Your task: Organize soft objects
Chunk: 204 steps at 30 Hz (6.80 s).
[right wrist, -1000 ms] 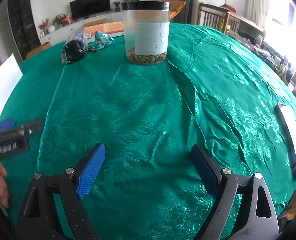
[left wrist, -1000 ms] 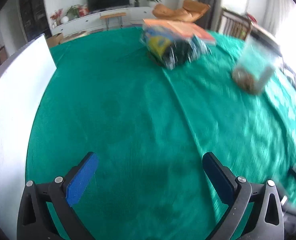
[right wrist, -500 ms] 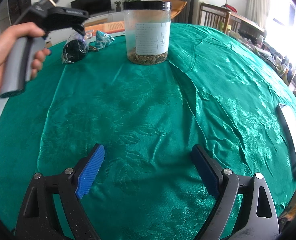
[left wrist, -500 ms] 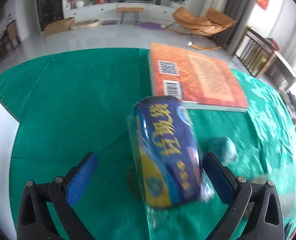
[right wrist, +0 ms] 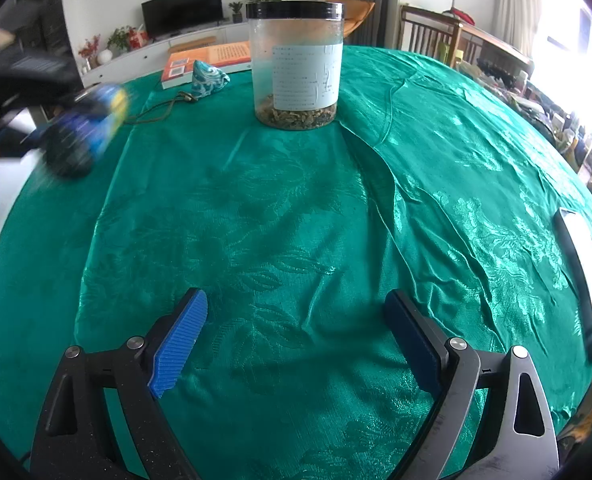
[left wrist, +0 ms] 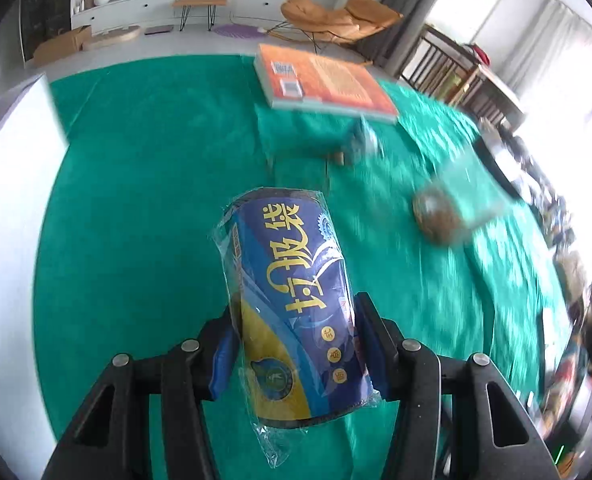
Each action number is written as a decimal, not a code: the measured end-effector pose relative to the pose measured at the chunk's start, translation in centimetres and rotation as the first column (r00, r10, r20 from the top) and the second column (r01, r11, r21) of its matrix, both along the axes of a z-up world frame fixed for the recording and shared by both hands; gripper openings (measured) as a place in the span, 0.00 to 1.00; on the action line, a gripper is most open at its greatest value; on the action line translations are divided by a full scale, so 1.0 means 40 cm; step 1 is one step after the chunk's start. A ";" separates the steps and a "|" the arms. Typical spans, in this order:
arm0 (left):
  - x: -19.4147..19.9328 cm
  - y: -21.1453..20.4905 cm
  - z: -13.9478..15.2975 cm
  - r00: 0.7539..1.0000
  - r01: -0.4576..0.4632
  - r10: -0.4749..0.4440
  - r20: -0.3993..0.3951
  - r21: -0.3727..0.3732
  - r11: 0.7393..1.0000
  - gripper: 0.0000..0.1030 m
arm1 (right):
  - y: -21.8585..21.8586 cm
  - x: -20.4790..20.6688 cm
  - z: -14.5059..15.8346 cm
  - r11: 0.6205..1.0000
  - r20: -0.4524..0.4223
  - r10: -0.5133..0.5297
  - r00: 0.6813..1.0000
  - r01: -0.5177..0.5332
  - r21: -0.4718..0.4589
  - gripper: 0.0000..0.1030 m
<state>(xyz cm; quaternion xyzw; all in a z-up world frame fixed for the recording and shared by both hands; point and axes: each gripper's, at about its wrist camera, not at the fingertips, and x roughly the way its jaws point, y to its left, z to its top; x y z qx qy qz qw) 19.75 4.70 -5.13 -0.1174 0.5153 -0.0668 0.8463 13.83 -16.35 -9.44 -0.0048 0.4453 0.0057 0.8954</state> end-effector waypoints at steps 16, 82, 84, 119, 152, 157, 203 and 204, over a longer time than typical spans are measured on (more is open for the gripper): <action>-0.194 0.018 0.082 0.985 -0.063 0.031 0.168 0.189 0.980 0.89 | 0.003 -0.001 0.000 1.000 0.000 0.001 1.000 -0.001 0.001 0.90; -0.204 -0.018 0.098 0.963 0.006 -0.066 0.261 0.224 0.975 0.96 | -0.210 -0.246 0.117 0.862 0.171 -0.413 0.894 0.324 0.389 0.88; -0.205 -0.001 0.062 0.975 -0.006 -0.043 0.217 0.220 0.975 0.96 | -0.199 -0.231 0.111 0.876 0.157 -0.387 0.909 0.309 0.370 0.88; -0.160 -0.036 -0.118 0.991 -0.004 -0.031 0.128 0.262 0.965 1.00 | -0.199 -0.208 0.082 0.871 0.083 -0.352 0.932 0.294 0.393 0.88; -0.149 -0.031 -0.114 0.996 0.017 -0.041 0.085 0.265 0.964 1.00 | 0.235 0.085 0.015 0.982 0.015 0.186 0.982 -0.186 0.012 0.89; -0.153 -0.029 -0.114 0.995 0.012 -0.038 0.094 0.264 0.964 1.00 | 0.283 0.095 0.025 0.981 -0.012 0.196 0.980 -0.196 0.008 0.90; -0.634 0.625 0.284 0.853 -0.501 0.399 0.336 0.315 0.806 0.94 | 0.859 -0.272 0.423 0.575 0.086 0.738 0.669 -0.690 0.440 0.73; -0.632 0.613 0.286 0.851 -0.505 0.398 0.342 0.326 0.799 0.94 | 0.857 -0.276 0.425 0.580 0.087 0.736 0.671 -0.692 0.429 0.73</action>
